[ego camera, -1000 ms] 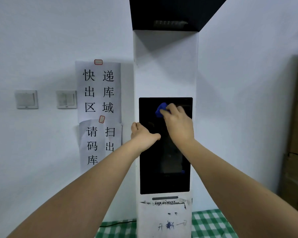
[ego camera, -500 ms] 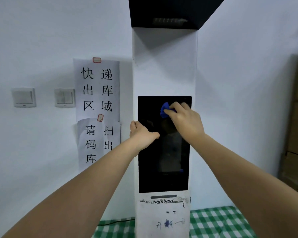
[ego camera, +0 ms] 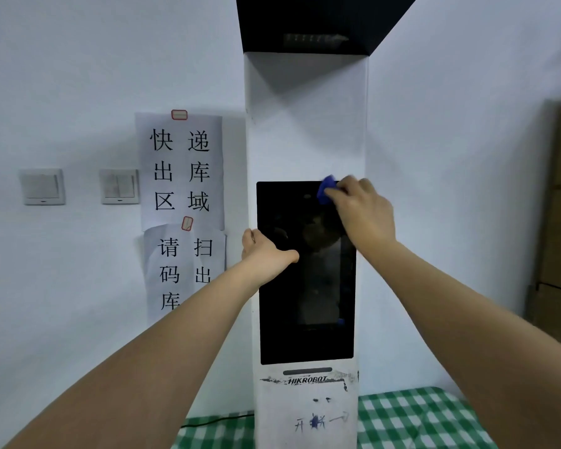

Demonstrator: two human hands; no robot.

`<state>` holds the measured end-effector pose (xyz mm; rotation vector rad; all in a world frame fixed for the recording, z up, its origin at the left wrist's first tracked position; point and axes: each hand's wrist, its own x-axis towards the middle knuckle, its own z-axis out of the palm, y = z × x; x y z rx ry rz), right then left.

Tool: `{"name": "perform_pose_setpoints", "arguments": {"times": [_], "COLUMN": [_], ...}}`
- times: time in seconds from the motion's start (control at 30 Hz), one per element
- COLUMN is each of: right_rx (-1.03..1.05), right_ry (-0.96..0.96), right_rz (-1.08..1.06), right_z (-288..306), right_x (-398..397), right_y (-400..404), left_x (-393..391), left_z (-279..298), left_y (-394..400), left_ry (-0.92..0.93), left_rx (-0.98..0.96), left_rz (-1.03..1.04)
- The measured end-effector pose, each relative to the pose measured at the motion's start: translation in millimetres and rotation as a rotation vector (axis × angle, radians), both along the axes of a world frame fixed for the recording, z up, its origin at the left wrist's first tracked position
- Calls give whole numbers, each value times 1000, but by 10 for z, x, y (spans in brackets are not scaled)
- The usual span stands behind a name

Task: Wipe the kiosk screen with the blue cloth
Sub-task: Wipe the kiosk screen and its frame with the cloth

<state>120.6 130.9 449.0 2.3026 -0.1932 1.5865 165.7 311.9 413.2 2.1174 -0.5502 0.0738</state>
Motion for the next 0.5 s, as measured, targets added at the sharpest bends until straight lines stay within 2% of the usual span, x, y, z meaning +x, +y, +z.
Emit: {"name": "perform_pose_setpoints", "arguments": {"times": [0.07, 0.1, 0.13, 0.27, 0.33, 0.5], "right_rx": [322, 409, 411, 25, -37, 466], "right_ry": [-145, -182, -179, -21, 14, -210], "right_rz": [-17, -4, 7, 57, 61, 43], "right_z": [48, 35, 1, -200, -136, -15], "right_x": [18, 26, 35, 45, -3, 26], "right_y": [-16, 8, 45, -22, -105, -41], "left_x": [14, 22, 29, 27, 14, 2], "left_z": [-3, -3, -2, 3, 0, -2], "left_y": [10, 14, 12, -9, -14, -16], "left_ry": [3, 5, 8, 3, 2, -3], "left_rx": [11, 16, 18, 15, 13, 28], "left_rz": [-5, -5, -5, -1, -2, 5]}}
